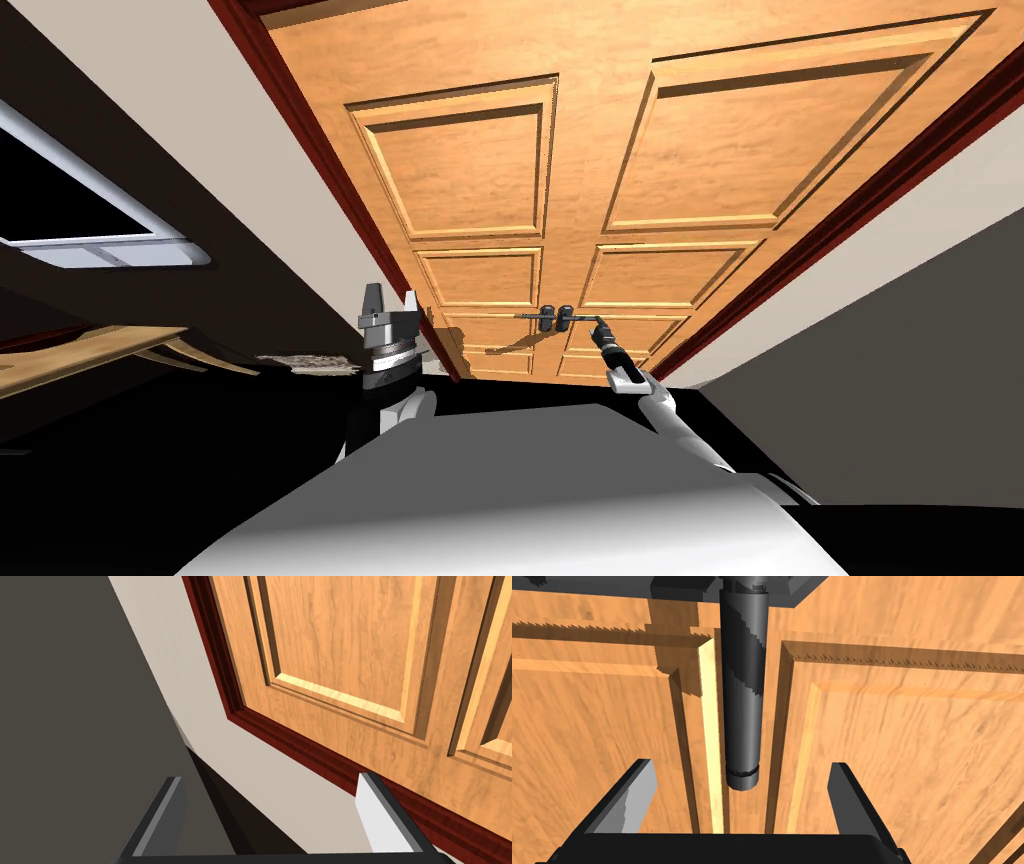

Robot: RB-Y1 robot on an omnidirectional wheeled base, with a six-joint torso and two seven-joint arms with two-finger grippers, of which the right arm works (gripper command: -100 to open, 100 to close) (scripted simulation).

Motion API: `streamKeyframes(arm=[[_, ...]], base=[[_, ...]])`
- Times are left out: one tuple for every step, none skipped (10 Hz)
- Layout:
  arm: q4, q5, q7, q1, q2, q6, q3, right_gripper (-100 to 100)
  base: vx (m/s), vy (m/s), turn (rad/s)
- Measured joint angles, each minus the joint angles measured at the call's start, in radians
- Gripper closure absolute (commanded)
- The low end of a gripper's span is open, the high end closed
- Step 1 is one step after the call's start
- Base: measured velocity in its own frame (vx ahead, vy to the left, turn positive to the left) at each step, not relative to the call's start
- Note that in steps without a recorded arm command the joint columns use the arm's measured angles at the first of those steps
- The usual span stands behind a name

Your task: Pull the door open

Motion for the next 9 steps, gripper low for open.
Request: streamKeyframes(arm=[[0.011,-0.002,-0.007,-0.006,-0.003,-0.011,0.002,-100],[0.012,-0.002,-0.008,-0.008,-0.003,-0.013,0.002,100],[0.011,-0.002,-0.007,-0.007,-0.002,-0.012,0.002,100],[0.008,-0.002,-0.007,-0.011,-0.005,-0.014,-0.001,100],[0.009,-0.002,-0.007,-0.010,-0.004,-0.012,0.000,100],[0.010,-0.002,-0.007,-0.009,-0.003,-0.011,0.002,100],[0.011,-0.002,-0.007,-0.008,-0.002,-0.011,0.002,100],[0.011,-0.002,-0.007,-0.007,-0.002,-0.011,0.003,100],[0.005,-0.004,-0.013,-0.001,-0.012,-0.014,0.005,100]], base=[[0.083,0.006,0.032],[-0.007,-0.004,-0.027],[-0.023,-0.007,-0.002],[-0.026,-0.002,0.010],[-0.019,0.000,0.000],[-0.012,0.002,-0.004],[0.000,0.000,0.000],[-0.097,-0.024,0.081],[-0.165,-0.022,0.088]])
